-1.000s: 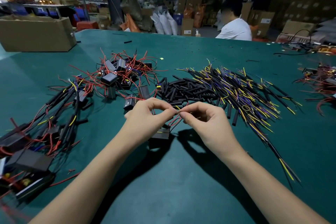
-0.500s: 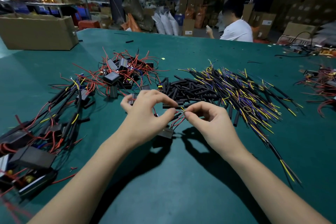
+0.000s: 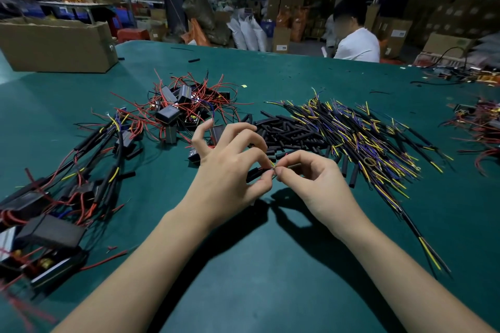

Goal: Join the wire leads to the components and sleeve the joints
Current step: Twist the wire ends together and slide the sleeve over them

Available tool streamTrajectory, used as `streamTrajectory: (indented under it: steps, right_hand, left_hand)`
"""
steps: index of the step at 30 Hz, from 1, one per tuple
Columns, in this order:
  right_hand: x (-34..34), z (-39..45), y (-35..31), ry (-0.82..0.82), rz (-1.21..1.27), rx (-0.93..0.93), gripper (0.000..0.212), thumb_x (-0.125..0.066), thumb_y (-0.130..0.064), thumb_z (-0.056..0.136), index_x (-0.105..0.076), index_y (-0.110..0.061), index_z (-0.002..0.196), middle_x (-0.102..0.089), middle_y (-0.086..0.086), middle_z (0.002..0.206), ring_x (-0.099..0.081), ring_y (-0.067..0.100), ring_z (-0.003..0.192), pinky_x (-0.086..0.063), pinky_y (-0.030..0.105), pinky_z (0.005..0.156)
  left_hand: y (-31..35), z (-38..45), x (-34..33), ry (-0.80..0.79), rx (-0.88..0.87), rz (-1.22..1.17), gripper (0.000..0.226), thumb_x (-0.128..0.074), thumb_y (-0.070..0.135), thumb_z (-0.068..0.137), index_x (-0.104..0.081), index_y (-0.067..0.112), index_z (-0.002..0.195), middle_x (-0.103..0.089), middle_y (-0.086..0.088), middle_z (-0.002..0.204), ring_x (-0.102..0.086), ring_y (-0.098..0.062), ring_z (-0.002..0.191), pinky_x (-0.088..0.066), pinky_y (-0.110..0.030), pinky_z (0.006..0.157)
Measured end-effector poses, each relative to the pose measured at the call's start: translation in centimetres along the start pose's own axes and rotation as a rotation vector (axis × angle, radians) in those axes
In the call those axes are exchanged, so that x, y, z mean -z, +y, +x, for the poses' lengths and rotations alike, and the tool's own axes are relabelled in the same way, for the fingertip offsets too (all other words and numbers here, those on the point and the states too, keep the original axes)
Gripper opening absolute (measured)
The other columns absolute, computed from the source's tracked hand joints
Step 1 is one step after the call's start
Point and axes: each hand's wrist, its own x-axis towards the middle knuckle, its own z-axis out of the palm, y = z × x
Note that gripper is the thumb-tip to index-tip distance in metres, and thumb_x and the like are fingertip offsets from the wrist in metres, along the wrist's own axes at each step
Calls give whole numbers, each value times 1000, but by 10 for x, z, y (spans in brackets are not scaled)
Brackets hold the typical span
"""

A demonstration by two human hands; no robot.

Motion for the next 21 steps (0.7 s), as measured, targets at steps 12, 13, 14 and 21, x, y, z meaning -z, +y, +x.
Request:
streamTrajectory:
  steps: [12,13,14,21]
  right_hand:
    - [-1,-3,-3,87,-548,374,6,-65,-6,81,-64,-11,77,-61,-3,81,-57,12,75,-45,25,69]
    - [-1,-3,-3,83,-445,277,9,-67,-4,80,-65,-11,75,-61,-3,80,-56,7,71,-42,17,67]
    - [0,-1,-3,75,-368,181,11,-67,-3,80,-65,-12,74,-61,-4,78,-55,4,67,-39,11,63]
    - [5,2,-2,-30,-105,-143,15,-64,-8,86,-65,-14,73,-54,-3,58,-35,11,48,-25,16,41]
  left_hand:
    - [-5,-4,-1,-288,100,-214,17,-61,42,83,-52,30,91,-53,14,110,-40,-6,119,-9,-44,111]
    - [-4,-4,-2,-252,27,-132,18,-63,37,83,-54,26,93,-56,12,103,-48,-10,112,-18,-45,108]
    - [-4,-3,-2,-203,-36,-61,15,-63,33,84,-57,22,92,-59,10,95,-54,-14,103,-26,-44,103]
    - [-3,1,-1,-130,-179,55,7,-64,22,82,-63,16,78,-60,1,76,-58,-24,78,-42,-36,78]
